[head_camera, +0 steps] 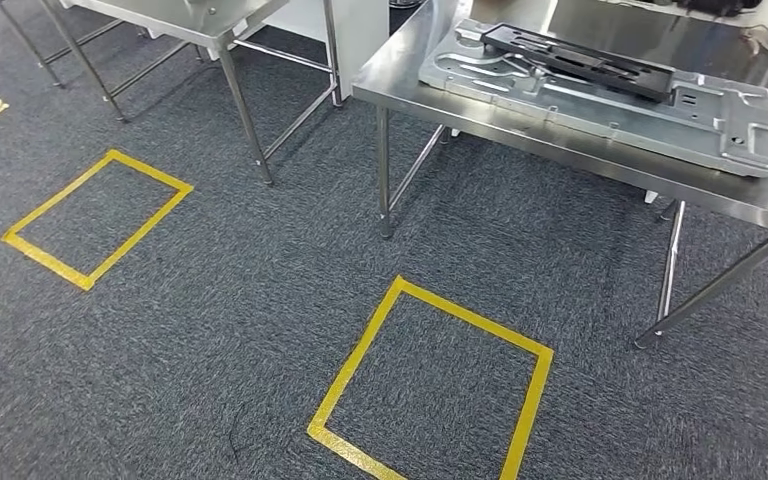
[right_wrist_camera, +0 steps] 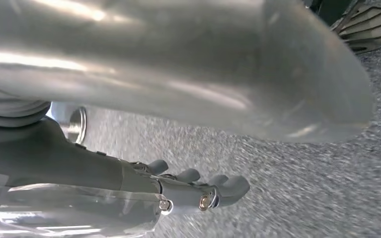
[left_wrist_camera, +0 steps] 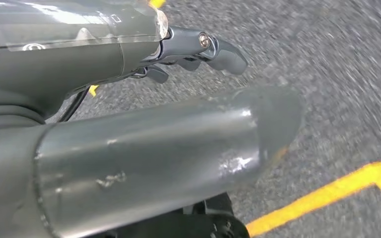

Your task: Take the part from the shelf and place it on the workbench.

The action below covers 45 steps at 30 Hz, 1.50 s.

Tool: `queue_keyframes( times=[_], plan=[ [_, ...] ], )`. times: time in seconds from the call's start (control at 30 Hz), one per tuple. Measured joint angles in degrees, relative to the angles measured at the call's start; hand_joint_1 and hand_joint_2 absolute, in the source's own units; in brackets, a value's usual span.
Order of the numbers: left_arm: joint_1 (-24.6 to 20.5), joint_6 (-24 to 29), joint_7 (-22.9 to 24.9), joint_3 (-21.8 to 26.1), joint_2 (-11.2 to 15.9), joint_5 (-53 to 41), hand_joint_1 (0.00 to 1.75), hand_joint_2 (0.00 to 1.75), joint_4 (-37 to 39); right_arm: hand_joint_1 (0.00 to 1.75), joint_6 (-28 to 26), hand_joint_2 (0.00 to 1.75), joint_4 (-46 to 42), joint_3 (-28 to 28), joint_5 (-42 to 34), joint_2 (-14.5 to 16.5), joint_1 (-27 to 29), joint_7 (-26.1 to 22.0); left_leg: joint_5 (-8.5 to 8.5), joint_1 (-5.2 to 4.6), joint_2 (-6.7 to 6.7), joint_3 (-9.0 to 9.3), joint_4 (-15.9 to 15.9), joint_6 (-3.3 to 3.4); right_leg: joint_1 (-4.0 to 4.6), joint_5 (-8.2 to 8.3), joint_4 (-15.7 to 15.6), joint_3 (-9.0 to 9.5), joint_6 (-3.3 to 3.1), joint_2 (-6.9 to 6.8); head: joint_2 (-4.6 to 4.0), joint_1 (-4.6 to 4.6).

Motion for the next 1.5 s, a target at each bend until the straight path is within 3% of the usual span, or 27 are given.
queue_keyframes(
  times=[0.07, 0.17, 0.2, 0.27, 0.3, 0.37, 0.43, 0.47, 0.5, 0.57, 0.63, 0.7, 0.73, 0.77, 0.83, 0.9, 0.97, 1.03, 1.07, 1.13, 1.2, 1.23, 1.3, 1.33, 1.4, 1.43, 1.5],
  plan=[
    [0.1, 0.4, 0.3, 0.0, 0.0, 0.1, 0.0, 0.0, 0.0, 0.0, 1.4, 0.0, 0.1, 0.1, 0.4, -0.4, -0.1, 0.7, 2.82, 0.05, 0.72, 2.29, -3.9, 0.02, 0.03, -0.13, 0.0, 0.18, 0.13, -1.3, 0.0, 0.0],
    [-0.1, 0.7, 0.4, 0.0, 0.0, 0.2, 0.0, 0.0, 0.0, 0.0, 2.8, 0.0, 0.4, 0.2, 0.7, -0.8, -0.1, 1.5, 6.61, -0.45, 4.13, 7.63, -14.0, 0.94, 0.34, -0.47, 0.1, 0.59, 0.83, -3.04, 0.0, 0.0],
    [-0.2, 0.7, 0.4, 0.0, 0.0, 0.2, 0.0, 0.0, 0.0, 0.0, 3.1, 0.0, 0.4, 0.2, 0.8, -0.8, -0.1, 1.6, 6.76, -0.67, 4.64, 8.04, -15.2, 1.34, 0.48, -0.54, 0.2, 0.66, 1.13, -3.59, 0.0, 0.01],
    [-0.1, 0.7, 0.4, 0.0, 0.0, 0.2, 0.0, 0.0, 0.0, 0.0, 3.8, 0.0, 0.5, 0.2, 0.9, -0.8, -0.3, 1.7, 6.99, -0.78, 3.61, 7.77, -15.5, 2.12, 0.57, -0.59, 0.1, 0.8, 1.81, -4.4, 0.0, 0.01],
    [0.0, 0.7, 0.4, 0.0, 0.0, 0.2, 0.0, 0.0, 0.0, 0.0, 4.2, 0.0, 0.5, 0.3, 0.9, -0.8, -0.3, 1.7, 7.22, -0.69, 3.09, 7.77, -15.7, 2.5, 0.46, -0.9, 0.4, 0.81, 2.14, -3.84, 0.0, 0.02],
    [0.0, 0.8, 0.4, 0.0, -0.1, 0.2, 0.0, 0.0, 0.0, 0.0, 4.8, 0.0, 0.5, 0.3, 1.1, -0.8, -0.3, 1.8, 7.78, -0.45, 2.09, 7.83, -16.2, 3.34, 0.24, -3.28, 3.4, -0.43, 2.64, -1.15, 0.0, 0.02],
    [-0.2, 1.0, 0.4, 0.0, -0.1, 0.3, 0.0, 0.0, 0.0, 0.0, 5.0, 0.0, 0.5, 0.3, 1.4, -0.6, 0.0, 1.8, 8.06, -0.56, 0.97, 7.48, -16.2, 3.84, 0.14, -7.1, 10.4, -3.69, 2.71, 1.14, 0.0, 0.02],
    [-0.2, 1.1, 0.4, 0.0, -0.1, 0.3, 0.0, 0.0, 0.0, 0.0, 4.9, 0.0, 0.5, 0.3, 1.6, -0.4, 0.1, 1.8, 8.13, -0.65, 0.26, 7.34, -16.2, 3.95, 0.12, -8.34, 13.7, -5.32, 2.7, 1.49, 0.0, 0.01],
    [-0.2, 1.2, 0.4, 0.0, -0.1, 0.4, 0.0, 0.0, 0.0, 0.0, 4.7, 0.0, 0.5, 0.3, 1.7, -0.2, 0.2, 1.7, 8.18, -0.71, -0.49, 7.26, -16.1, 4.0, 0.11, -8.43, 15.4, -6.23, 2.67, 1.64, 0.0, 0.01],
    [-0.1, 1.5, 0.5, 0.0, -0.2, 0.5, 0.0, 0.0, 0.0, 0.0, 4.1, 0.0, 0.5, 0.3, 2.0, 0.0, 0.3, 1.5, 8.19, -0.76, -2.07, 7.21, -15.9, 3.98, 0.11, -5.47, 12.9, -5.2, 2.45, 2.07, 0.0, 0.02],
    [-0.1, 1.5, 0.3, 0.0, -0.3, 0.8, 0.0, 0.0, 0.0, 0.0, 3.6, 0.0, 0.5, 0.4, 2.3, 0.0, 0.3, 1.2, 8.08, -0.84, -3.45, 7.03, -15.4, 3.73, 0.07, -1.68, 5.7, -2.06, 1.94, 4.25, 0.0, 0.02],
    [-0.1, 0.5, -0.3, 0.0, -0.3, 1.0, 0.0, 0.0, 0.0, 0.0, 3.3, 0.0, 0.4, 0.4, 2.5, 0.0, 0.3, 1.2, 8.05, -0.79, -4.66, 6.5, -15.0, 3.09, 0.16, -0.52, 1.7, -0.47, 1.53, 6.17, 0.0, 0.01],
    [-0.1, -0.2, -0.5, 0.0, -0.2, 1.1, 0.0, 0.0, -0.1, 0.0, 3.2, 0.0, 0.4, 0.4, 2.7, 0.0, 0.2, 1.2, 8.11, -0.69, -5.22, 6.23, -14.9, 2.65, 0.28, -0.7, 1.2, -0.37, 1.34, 6.33, 0.0, 0.01],
    [0.0, -0.9, -0.6, 0.0, 0.0, 1.3, 0.0, 0.0, -0.2, 0.0, 3.1, 0.0, 0.4, 0.4, 2.8, 0.0, 0.1, 1.3, 8.25, -0.59, -5.79, 6.03, -15.0, 2.2, 0.26, -0.58, 1.0, -0.31, 1.09, 5.72, 0.0, 0.01],
    [0.2, -1.6, -0.5, 0.0, 0.4, 1.4, 0.0, 0.0, -0.5, 0.0, 3.1, 0.0, 0.4, 0.4, 3.2, 0.0, 0.0, 1.3, 7.75, -0.56, -4.78, 5.62, -14.3, 1.5, 0.07, -0.2, 0.3, 0.04, 0.48, 4.42, 0.0, 0.0],
    [0.1, -1.8, -0.4, 0.0, 0.6, 1.4, 0.0, 0.0, -0.6, 0.0, 3.2, 0.0, 0.4, 0.5, 3.4, -0.1, 0.2, 1.4, 4.88, -0.45, -1.94, 3.63, -9.8, 0.88, -0.02, 0.01, -0.2, 0.27, -0.05, 2.81, 0.0, 0.0],
    [0.1, -1.9, -0.4, 0.0, 0.7, 1.3, 0.0, 0.0, -0.7, 0.0, 3.4, 0.0, 0.4, 0.5, 3.6, -0.4, 0.4, 1.5, 1.36, -0.13, -0.39, 0.36, -2.8, 0.23, 0.09, -0.09, -0.2, 0.28, -0.33, 1.09, 0.0, 0.0],
    [0.2, -1.9, -0.4, 0.0, 0.9, 1.3, 0.0, 0.0, -0.7, 0.0, 3.6, 0.0, 0.4, 0.5, 3.8, -0.9, 0.4, 1.6, 1.18, 0.14, 0.08, -0.58, -0.5, -0.2, 0.07, -0.26, -0.1, 0.33, -0.25, -0.51, 0.0, 0.0],
    [0.3, -1.8, -0.4, 0.0, 1.0, 1.3, 0.0, 0.0, -0.7, 0.0, 3.7, 0.0, 0.4, 0.5, 3.9, -1.1, 0.4, 1.6, 2.6, 0.23, 0.46, 0.56, -2.5, -0.31, 0.02, -0.39, -0.1, 0.44, -0.1, -1.25, 0.0, 0.0],
    [0.3, -1.7, -0.4, 0.0, 1.2, 1.3, 0.0, 0.0, -0.7, 0.0, 3.7, 0.0, 0.4, 0.5, 4.1, -1.3, 0.4, 1.5, 5.94, 0.16, 2.86, 4.62, -9.9, -0.2, 0.06, -0.78, 0.0, 0.83, 0.39, -2.64, 0.0, -0.01],
    [0.1, -1.7, -0.4, 0.0, 1.2, 1.3, 0.0, 0.0, -0.7, 0.0, 3.7, 0.0, 0.4, 0.5, 4.4, -1.4, 0.3, 1.4, 7.33, -0.17, 4.72, 7.09, -14.6, 0.52, 0.31, -1.15, 0.2, 1.22, 1.03, -3.84, 0.0, 0.0],
    [0.1, -1.7, -0.4, 0.0, 1.3, 1.3, 0.0, 0.0, -0.7, 0.0, 3.6, 0.0, 0.4, 0.5, 4.5, -1.4, 0.3, 1.3, 7.25, -0.38, 4.73, 7.14, -15.1, 0.93, 0.46, -1.23, 0.1, 1.37, 1.33, -4.4, 0.0, 0.01],
    [0.3, -1.6, -0.4, 0.0, 1.3, 1.3, 0.0, 0.0, -0.7, 0.0, 3.6, 0.0, 0.4, 0.6, 4.5, -1.4, -0.1, 1.3, 7.55, -0.34, 3.38, 6.99, -15.3, 1.77, 0.39, -1.42, 0.0, 1.75, 1.94, -5.16, 0.0, 0.0],
    [0.3, -1.6, -0.4, 0.0, 1.3, 1.3, 0.0, 0.0, -0.7, 0.0, 3.6, 0.0, 0.4, 0.7, 4.6, -1.4, -0.2, 1.3, 7.76, -0.24, 2.76, 7.07, -15.6, 2.17, 0.29, -1.95, 0.5, 1.75, 2.21, -4.52, 0.0, 0.01],
    [0.3, -1.6, -0.3, 0.0, 1.3, 1.3, 0.0, 0.0, -0.7, 0.0, 3.7, 0.0, 0.4, 0.8, 4.6, -1.3, -0.1, 1.2, 8.23, -0.03, 1.56, 7.29, -16.2, 2.95, 0.03, -4.74, 4.5, 0.14, 2.48, -1.55, 0.0, 0.01],
    [0.3, -1.6, -0.3, 0.0, 1.3, 1.3, 0.0, 0.0, -0.7, 0.0, 3.7, 0.0, 0.4, 0.8, 4.7, -1.1, 0.0, 1.3, 8.34, -0.11, 0.93, 7.18, -16.2, 3.16, 0.02, -6.66, 8.1, -1.56, 2.47, 0.07, 0.0, 0.02],
    [0.2, -1.6, -0.2, 0.0, 1.3, 1.3, 0.0, 0.0, -0.7, 0.0, 3.7, 0.0, 0.4, 0.8, 4.8, -0.7, 0.1, 1.4, 8.44, -0.32, -0.62, 6.99, -16.1, 3.36, 0.04, -9.0, 14.7, -5.0, 2.4, 1.47, 0.0, 0.02]
  ],
)
